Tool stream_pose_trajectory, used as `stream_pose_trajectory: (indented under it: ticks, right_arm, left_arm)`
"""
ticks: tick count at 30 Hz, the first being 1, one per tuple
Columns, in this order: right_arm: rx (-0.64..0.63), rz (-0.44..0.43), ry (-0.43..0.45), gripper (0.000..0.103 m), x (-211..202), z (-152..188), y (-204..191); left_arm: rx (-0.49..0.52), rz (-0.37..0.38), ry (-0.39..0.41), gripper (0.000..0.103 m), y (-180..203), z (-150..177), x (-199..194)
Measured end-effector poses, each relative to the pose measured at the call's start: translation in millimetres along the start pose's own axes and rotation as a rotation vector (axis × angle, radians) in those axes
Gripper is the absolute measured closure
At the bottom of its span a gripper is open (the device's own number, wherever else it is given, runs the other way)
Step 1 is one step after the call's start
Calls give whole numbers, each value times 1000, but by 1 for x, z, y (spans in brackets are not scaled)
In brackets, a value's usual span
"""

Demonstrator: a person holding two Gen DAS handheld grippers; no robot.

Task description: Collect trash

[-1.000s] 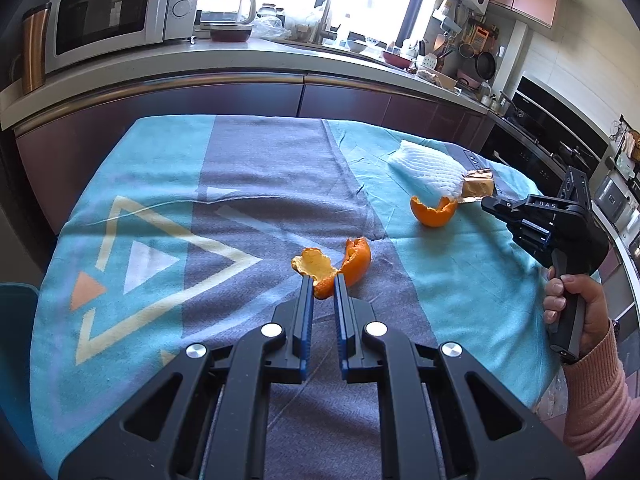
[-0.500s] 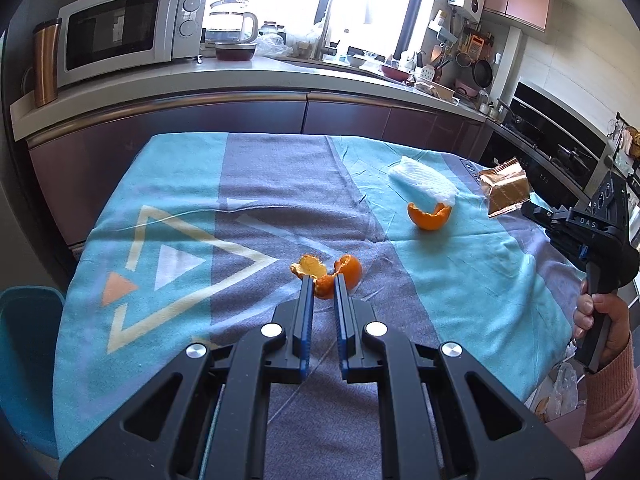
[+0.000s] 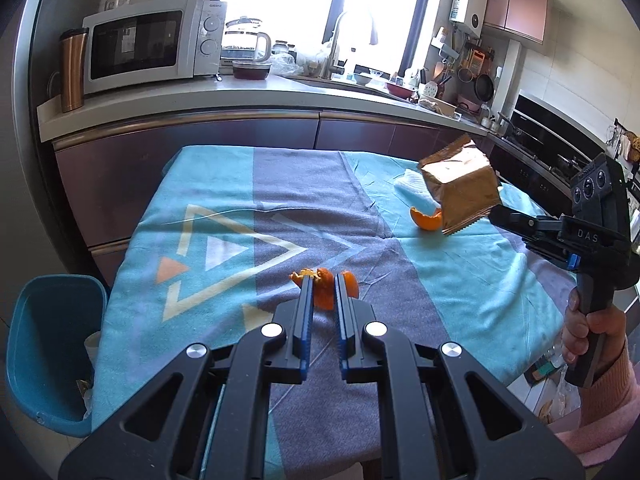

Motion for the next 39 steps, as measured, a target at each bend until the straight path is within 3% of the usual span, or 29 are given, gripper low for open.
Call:
stream_pose_trajectory:
  ticks: [9,11,16,23,32,39]
  right_arm:
    - [-38,-54,-159,102,49,40,-22]
    - [-43,-55,-187,102,56,49,-24]
    - [-51,-49,-223,102,62,59,-25]
    - [-58,-41,-230,102,66,64,-29]
    - [-110,-36,-215,102,64,61,-40]
    - [-167,-69,-199,102,68,53,-64]
  left_arm:
    - [-40,13,-74,89,-14,32,16]
    - [-46,12,-90,81,-16,39,21]
    - [-54,7,-118,71,-22,51,31]
    - [-58,8,-119,70,-26,50,40]
    - [-65,-11,-82,91,-25,45,31]
    - [-78,-44,-24,94,-33,38,4]
Point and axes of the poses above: each gripper's, at about its wrist camera, not at the fingertips, and x roughly the way its jaws point, y to its right, z to its underside, the point moved 9 cm from there along x, roughly the way its jaws point, and after that the axes turned 6 degrees about z, right-handed, at the moved point
